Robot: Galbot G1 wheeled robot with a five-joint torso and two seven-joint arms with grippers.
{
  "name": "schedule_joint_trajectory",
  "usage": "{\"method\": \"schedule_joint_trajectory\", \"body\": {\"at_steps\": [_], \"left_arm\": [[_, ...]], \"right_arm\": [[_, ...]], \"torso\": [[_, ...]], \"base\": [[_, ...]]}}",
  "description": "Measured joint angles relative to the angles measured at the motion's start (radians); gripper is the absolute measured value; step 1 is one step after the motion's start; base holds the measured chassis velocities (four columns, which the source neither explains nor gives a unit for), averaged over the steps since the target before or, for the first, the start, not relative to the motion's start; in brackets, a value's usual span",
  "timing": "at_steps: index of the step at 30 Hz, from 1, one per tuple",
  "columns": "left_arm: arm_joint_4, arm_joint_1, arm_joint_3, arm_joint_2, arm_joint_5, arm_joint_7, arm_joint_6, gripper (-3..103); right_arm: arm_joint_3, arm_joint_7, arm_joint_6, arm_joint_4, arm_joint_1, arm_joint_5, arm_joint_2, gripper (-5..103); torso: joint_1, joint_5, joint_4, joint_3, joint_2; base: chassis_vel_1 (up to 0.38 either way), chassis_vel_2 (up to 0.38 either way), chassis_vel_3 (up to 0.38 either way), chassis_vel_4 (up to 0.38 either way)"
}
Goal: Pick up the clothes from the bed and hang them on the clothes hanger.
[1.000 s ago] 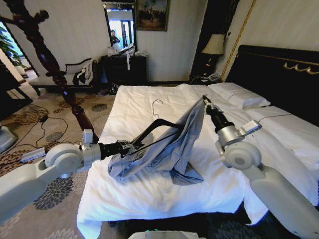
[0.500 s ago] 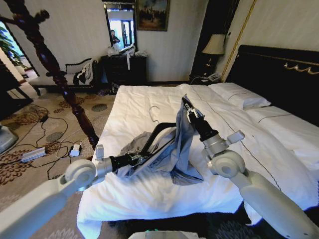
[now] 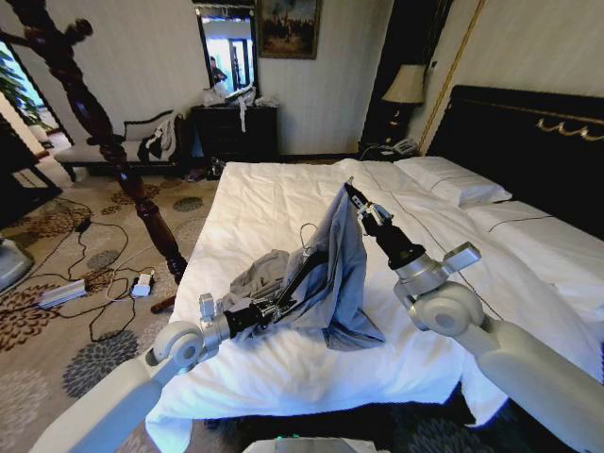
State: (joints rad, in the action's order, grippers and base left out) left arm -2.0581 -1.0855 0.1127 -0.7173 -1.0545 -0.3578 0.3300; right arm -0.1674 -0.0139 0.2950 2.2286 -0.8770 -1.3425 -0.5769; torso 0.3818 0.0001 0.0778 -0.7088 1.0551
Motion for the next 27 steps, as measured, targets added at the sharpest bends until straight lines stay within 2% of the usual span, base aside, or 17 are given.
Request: {"method": "schedule_joint_trajectory", "body": {"at_steps": [6, 11, 15, 19, 23, 27], "left_arm": [[-0.021, 0.001, 0.020, -0.017, -0.002, -0.006, -0.003, 20], [-0.031, 0.027, 0.044, -0.061, -0.007, -0.018, -0.010, 20], [0.031, 0.067, 0.048, -0.140, 0.030, -0.027, -0.029, 20], [0.054, 0.087, 0.048, -0.187, 0.038, -0.034, -0.031, 20], [0.059, 0.110, 0.039, -0.200, 0.038, -0.038, -0.031, 20], [0.049, 0.133, 0.022, -0.183, 0.034, -0.039, -0.029, 20]], "right_arm": [[0.023, 0.000, -0.001, 0.006, -0.011, 0.023, -0.027, 0], [0.054, 0.004, -0.001, 0.006, -0.040, 0.035, -0.057, 0], [0.066, -0.019, -0.001, 0.023, -0.089, 0.047, -0.068, 0], [0.074, -0.039, -0.001, 0.037, -0.123, 0.065, -0.059, 0], [0.090, -0.063, -0.013, 0.037, -0.154, 0.074, -0.057, 0], [0.110, -0.062, -0.036, 0.025, -0.151, 0.075, -0.069, 0]], "torso": [[0.000, -0.0001, 0.0001, 0.000, 0.000], [0.000, 0.0000, 0.0001, 0.000, 0.000], [0.000, -0.0002, 0.0000, 0.000, 0.000], [0.000, -0.0004, 0.0003, 0.000, 0.000], [0.000, -0.0003, 0.0003, 0.000, 0.000], [0.000, 0.0001, 0.0001, 0.000, 0.000]], "base": [[0.000, 0.000, 0.000, 0.000], [0.000, 0.000, 0.000, 0.000], [0.000, 0.000, 0.000, 0.000], [0.000, 0.000, 0.000, 0.000], [0.000, 0.000, 0.000, 0.000], [0.000, 0.000, 0.000, 0.000]]}}
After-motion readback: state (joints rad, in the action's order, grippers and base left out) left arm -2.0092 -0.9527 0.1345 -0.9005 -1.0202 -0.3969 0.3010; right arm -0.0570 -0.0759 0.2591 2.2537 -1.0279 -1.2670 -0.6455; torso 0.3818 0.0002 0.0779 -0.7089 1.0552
